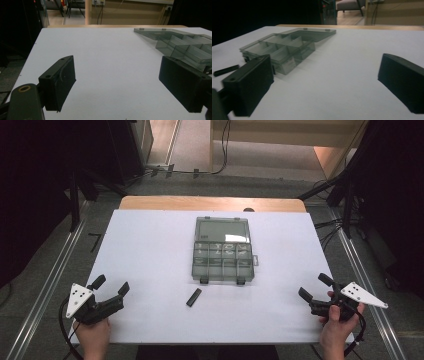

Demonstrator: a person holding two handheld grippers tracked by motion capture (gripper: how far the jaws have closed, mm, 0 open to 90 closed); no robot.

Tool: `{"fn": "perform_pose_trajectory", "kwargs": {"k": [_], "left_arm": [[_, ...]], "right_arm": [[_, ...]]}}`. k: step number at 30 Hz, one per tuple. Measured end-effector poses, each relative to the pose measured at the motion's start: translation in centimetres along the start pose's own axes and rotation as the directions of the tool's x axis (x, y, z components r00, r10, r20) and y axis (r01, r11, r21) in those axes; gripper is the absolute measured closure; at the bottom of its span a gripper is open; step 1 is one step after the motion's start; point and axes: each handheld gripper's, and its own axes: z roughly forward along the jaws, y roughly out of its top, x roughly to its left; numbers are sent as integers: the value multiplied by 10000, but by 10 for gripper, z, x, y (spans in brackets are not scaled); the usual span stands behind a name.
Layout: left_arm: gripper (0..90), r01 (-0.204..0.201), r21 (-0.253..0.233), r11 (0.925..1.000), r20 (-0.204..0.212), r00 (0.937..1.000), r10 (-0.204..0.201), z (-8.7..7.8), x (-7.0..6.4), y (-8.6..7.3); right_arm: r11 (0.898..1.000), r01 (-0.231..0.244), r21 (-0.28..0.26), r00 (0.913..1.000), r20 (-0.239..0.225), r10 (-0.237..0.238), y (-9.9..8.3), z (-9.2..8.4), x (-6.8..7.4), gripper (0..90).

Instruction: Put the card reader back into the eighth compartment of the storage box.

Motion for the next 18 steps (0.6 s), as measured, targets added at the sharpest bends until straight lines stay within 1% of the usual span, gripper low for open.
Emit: {"fn": "perform_pose_trajectory", "kwargs": {"k": [1, 2, 3, 6, 7, 8, 9, 10, 11, 12, 15, 18], "left_arm": [[142, 0, 0, 10000, 0, 10000, 0, 0, 0, 0], [142, -11, 1, 10000, -7, 10000, 11, 0, 0, 0], [142, -20, 1, 10000, -6, 10000, 20, 0, 0, 0], [142, -76, 68, 9999, 0, 10000, 76, 1, -1, 0], [142, -127, 103, 9999, -8, 9999, 127, 1, -1, 0], [142, -180, 130, 9998, -5, 9998, 180, 2, -2, 0], [142, -215, 144, 9997, -4, 9998, 215, 2, -2, 0], [142, -243, 157, 9996, -4, 9997, 243, 2, -3, 0], [142, -243, 157, 9996, -4, 9997, 243, 2, -3, 0], [142, -286, 203, 9994, -46, 9996, 287, 2, -3, 0], [142, -284, 212, 9994, -40, 9996, 285, 2, -3, 0], [142, -278, 202, 9994, -30, 9996, 279, 2, -3, 0]], "right_arm": [[10000, 0, 0, 10000, 0, 0, 0, 0, 0, 88], [9998, 53, -197, 10000, -19, -54, 3, -2, 3, 148], [9998, 54, -215, 10000, -67, -56, 5, -3, 5, 148], [9999, 62, -109, 10000, 45, -61, 11, -2, 11, 154], [9999, 120, -25, 9999, 82, -120, 13, -1, 13, 179], [9999, 112, 18, 9998, 155, -112, 15, -1, 15, 246], [9999, 147, 6, 9998, 128, -147, 17, 0, 18, 307], [9998, 193, -77, 9997, -168, -194, 19, 1, 19, 358], [9998, 193, -77, 9997, -168, -194, 19, 1, 19, 358], [9996, 259, 116, 9986, -456, -253, 24, 4, 25, 449], [9969, 678, 396, 9973, -305, -667, 30, 10, 36, 546], [9922, 1086, 606, 9935, -410, -1062, 36, 15, 44, 661]]}}
